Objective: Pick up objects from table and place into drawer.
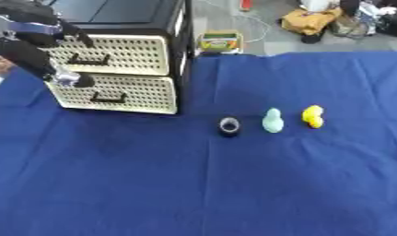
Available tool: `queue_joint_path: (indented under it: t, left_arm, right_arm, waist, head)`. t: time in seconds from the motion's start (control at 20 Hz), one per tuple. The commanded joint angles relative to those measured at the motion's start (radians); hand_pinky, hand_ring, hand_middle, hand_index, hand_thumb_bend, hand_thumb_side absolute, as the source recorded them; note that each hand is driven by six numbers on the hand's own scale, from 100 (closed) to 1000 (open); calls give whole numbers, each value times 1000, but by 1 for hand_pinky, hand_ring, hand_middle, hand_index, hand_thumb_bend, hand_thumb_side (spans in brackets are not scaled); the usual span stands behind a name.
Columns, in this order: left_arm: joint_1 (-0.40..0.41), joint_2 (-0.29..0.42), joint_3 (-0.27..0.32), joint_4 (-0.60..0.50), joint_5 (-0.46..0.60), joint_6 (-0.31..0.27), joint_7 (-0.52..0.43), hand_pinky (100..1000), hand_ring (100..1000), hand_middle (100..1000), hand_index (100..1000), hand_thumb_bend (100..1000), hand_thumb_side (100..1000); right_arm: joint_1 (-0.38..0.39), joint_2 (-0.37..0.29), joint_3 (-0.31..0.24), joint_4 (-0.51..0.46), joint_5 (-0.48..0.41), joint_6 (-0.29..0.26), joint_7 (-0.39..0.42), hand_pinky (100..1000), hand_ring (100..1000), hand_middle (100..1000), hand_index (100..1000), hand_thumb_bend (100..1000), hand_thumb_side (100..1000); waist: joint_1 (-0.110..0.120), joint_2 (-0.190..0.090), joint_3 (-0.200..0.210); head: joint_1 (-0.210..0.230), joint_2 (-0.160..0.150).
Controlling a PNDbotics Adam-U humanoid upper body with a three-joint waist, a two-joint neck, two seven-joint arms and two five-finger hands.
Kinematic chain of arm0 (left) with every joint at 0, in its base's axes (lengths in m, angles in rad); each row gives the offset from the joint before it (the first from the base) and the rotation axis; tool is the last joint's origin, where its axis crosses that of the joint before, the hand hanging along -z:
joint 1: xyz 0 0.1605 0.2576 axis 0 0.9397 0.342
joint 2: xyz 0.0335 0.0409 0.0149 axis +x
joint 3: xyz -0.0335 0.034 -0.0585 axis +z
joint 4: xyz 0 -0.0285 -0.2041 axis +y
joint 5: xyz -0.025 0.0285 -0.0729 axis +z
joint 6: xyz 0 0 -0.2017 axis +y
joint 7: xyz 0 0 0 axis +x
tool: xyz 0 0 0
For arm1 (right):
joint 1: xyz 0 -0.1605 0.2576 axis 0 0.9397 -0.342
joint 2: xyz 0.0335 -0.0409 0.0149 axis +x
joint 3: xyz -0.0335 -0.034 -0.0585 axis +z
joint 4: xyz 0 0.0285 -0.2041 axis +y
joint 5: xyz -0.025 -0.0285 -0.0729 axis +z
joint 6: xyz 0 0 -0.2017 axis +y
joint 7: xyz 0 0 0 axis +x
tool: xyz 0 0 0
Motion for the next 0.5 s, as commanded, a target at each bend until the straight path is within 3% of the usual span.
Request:
queue_joint_path:
  t: [0.05, 0.5]
  left_arm:
    - [-26, 12, 9, 7, -21, 6, 1, 100, 100, 100, 922, 472, 831]
    - [-22, -1, 10, 26, -49, 22, 20, 100, 100, 100, 951, 450, 833]
  right_arm:
    - [-20, -32, -11, -7, 5, -2, -3, 643, 631, 587, 748, 506, 806]
    - [-24, -35, -11, -14, -3, 0, -7, 641, 630, 584, 745, 507, 798]
  waist:
    - [-3, -14, -3]
    - [-5, 8, -9]
  head:
    - [6, -18]
    - [11, -39]
